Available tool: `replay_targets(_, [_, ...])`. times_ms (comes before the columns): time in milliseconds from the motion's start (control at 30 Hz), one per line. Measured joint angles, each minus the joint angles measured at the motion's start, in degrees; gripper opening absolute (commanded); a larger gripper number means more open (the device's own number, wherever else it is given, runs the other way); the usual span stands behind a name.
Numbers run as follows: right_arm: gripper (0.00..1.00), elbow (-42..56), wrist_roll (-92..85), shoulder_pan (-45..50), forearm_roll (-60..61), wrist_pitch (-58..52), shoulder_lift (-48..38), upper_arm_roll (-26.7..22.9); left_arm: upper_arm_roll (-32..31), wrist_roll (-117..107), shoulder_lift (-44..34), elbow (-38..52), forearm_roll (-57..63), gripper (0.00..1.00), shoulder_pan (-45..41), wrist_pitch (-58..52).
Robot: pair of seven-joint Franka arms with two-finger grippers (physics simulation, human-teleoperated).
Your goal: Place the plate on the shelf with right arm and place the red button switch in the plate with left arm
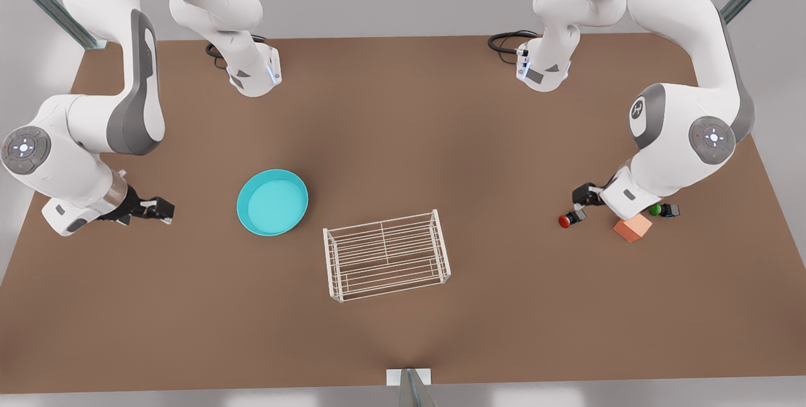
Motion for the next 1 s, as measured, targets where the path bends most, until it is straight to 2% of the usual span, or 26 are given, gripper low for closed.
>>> replay_targets(333, [1.0,-2.0,-0.7,3.6,1.0,-2.1,5.3,0.0,0.2,-0.7,0.0,-0.2,0.1,1.0,-0.5,-4.0])
replay_targets(467, [1.0,-17.0,-1.5,2.9,2.3,5.3,1.4,-0.1,0.4,-0.9,1.7,-0.1,-0.2,1.0,0.1,-5.0])
replay_targets(633, [1.0,-26.7,-3.3,2.9,6.0,13.3,-0.4,-0.2,-0.1,-1.2,1.1,-0.1,-0.1,1.0,0.2,-5.4])
replay_targets(867, [1.0,-30.3,-6.8,3.1,10.7,21.0,2.8,0.0,-0.4,-2.4,0.9,1.3,0.0,1.0,-3.5,-6.1])
replay_targets(1000, [1.0,-31.4,-8.9,2.9,12.2,22.7,5.5,0.0,2.8,-3.1,0.8,2.3,0.1,1.0,-2.6,-6.4])
